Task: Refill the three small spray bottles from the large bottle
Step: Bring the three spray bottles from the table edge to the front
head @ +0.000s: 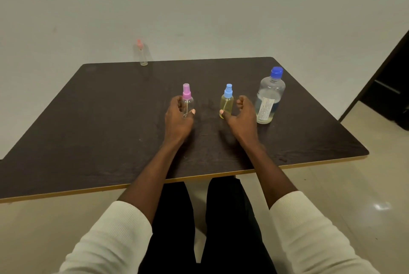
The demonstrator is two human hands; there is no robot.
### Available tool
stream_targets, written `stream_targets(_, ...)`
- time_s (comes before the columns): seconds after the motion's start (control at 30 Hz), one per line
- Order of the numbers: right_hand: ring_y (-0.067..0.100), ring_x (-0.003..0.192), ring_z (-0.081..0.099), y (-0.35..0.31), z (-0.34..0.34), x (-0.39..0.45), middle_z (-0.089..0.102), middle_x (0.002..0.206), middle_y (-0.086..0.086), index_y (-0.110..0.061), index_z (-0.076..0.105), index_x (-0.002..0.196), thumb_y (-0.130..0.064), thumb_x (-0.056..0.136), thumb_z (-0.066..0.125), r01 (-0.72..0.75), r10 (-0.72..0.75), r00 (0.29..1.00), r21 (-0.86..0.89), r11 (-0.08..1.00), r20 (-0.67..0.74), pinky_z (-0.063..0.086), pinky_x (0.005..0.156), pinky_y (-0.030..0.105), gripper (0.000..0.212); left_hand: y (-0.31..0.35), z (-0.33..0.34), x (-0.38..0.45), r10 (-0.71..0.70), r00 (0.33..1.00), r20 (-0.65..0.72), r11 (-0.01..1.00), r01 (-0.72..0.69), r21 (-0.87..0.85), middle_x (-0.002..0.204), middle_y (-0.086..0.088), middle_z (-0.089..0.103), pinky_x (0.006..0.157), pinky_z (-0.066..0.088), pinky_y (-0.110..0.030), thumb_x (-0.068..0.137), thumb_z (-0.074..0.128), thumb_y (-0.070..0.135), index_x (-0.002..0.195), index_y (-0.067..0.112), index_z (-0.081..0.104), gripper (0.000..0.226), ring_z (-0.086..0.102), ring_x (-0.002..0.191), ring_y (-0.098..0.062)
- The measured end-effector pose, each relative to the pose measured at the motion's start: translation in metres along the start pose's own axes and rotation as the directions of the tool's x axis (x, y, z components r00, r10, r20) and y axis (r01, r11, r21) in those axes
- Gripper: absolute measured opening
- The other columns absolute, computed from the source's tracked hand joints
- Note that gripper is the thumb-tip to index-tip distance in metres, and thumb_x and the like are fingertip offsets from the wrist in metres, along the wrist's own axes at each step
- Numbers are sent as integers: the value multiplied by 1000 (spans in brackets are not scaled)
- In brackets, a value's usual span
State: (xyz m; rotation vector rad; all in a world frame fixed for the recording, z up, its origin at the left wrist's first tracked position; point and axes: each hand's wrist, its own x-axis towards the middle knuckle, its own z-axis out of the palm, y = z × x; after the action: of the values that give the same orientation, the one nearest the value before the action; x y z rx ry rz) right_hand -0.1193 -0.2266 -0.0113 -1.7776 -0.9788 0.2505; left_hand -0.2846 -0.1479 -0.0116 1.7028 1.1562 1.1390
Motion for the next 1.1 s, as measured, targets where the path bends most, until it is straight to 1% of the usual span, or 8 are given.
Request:
stream_targets(0.1, 15, 106, 49, -7, -3, -12, 52, 116, 7, -7, 50, 122, -24, 81, 74, 229, -236, 947, -58, 972, -216, 40, 87, 17, 51, 0, -1, 0, -6, 1000, -4, 1000, 6, -8, 118, 4, 57, 84, 46, -20, 90, 71, 14, 131, 17, 50, 46, 57, 103, -11)
stream_targets(0.17, 15, 95, 48, -14, 0, -23, 53, 104, 8, -5, 54, 107, -14, 81, 68, 377, -394, 884, -115, 919, -251, 42, 80, 21, 31, -1, -1, -1, 9, 1000, -11, 999, -9, -38, 118, 4, 58, 78, 45, -14, 87, 73, 14, 129, 18, 51, 47, 57, 102, -9)
stream_targets(0.37, 17, 75, 49, -47, 50, -54, 56, 82, 6, -7, 58, 82, 6, 76, 53, 558, -556, 829, -24, 830, 67, 44, 67, 30, 16, -6, -16, 2, -142, 959, -246, 948, 60, -312, 110, 0, 58, 81, 49, -17, 87, 58, -2, 120, 12, 53, 36, 57, 95, -8)
stream_targets(0.47, 16, 79, 52, -72, 105, -57, 59, 89, 8, -6, 59, 86, 7, 81, 50, 502, -494, 834, 34, 864, 244, 47, 73, 32, 17, -24, -54, 23, -326, 894, -306, 895, 188, -404, 92, 0, 60, 72, 57, -35, 89, 51, 0, 99, 20, 55, 23, 60, 84, -18)
stream_targets(0.53, 21, 81, 55, -88, 148, -48, 59, 90, 10, -5, 58, 86, 5, 82, 52, 398, -403, 880, 73, 915, 253, 49, 76, 39, 12, -38, -87, 43, -307, 883, -356, 940, 222, -261, 86, 2, 62, 79, 59, -46, 87, 53, 7, 87, 26, 56, 20, 64, 81, -23)
stream_targets(0.7, 27, 93, 58, -122, 244, 15, 57, 106, 13, -5, 55, 103, -11, 83, 68, 80, -114, 971, 163, 983, 209, 49, 85, 40, 25, -61, -155, 96, -138, 931, -339, 973, 191, 130, 93, 3, 64, 61, 36, -8, 92, 59, 13, 97, 18, 62, 8, 57, 82, -10)
stream_targets(0.87, 28, 118, 50, -130, 313, 105, 44, 135, 14, -2, 44, 131, -23, 86, 69, -35, 19, 983, 85, 996, 182, 44, 98, 36, 55, -83, -159, 165, -55, 966, -252, 974, 107, 198, 80, 10, 61, 57, 37, -3, 95, 61, 21, 89, 16, 63, 8, 54, 69, 2)
stream_targets(1.1, 27, 120, 48, -130, 388, 211, 47, 131, 9, -6, 46, 130, -35, 81, 74, -68, 65, 995, 41, 997, 70, 46, 94, 37, 63, -124, -147, 252, -101, 945, -311, 975, 156, 157, 74, 0, 67, 62, 60, -39, 94, 61, 24, 75, 15, 59, 22, 67, 68, -21)
